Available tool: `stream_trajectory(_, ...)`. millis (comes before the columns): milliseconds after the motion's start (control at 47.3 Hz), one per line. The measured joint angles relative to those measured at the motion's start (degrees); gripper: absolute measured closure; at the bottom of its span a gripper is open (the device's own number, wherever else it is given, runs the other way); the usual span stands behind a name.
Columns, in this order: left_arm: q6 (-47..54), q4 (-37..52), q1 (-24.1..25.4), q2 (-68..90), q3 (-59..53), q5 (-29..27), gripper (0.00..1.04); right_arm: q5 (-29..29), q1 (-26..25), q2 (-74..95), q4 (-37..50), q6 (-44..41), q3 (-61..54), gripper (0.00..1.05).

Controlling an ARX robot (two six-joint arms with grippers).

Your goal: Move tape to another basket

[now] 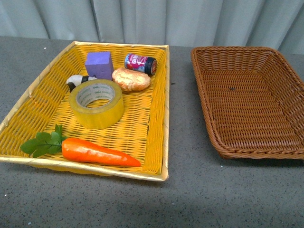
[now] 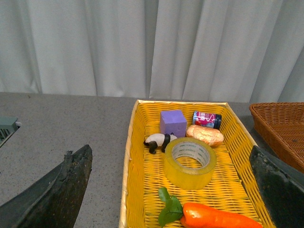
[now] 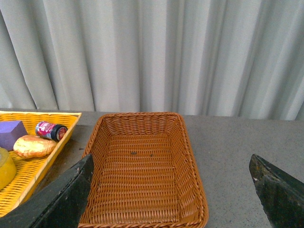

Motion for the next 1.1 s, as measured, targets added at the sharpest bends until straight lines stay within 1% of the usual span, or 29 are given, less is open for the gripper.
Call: stream_trajectory(1099, 0.0, 0.0, 0.0, 0.0, 0.0, 0.0, 0.07, 0.02, 0.0, 0.0, 0.0, 0.0, 0.0, 0.09)
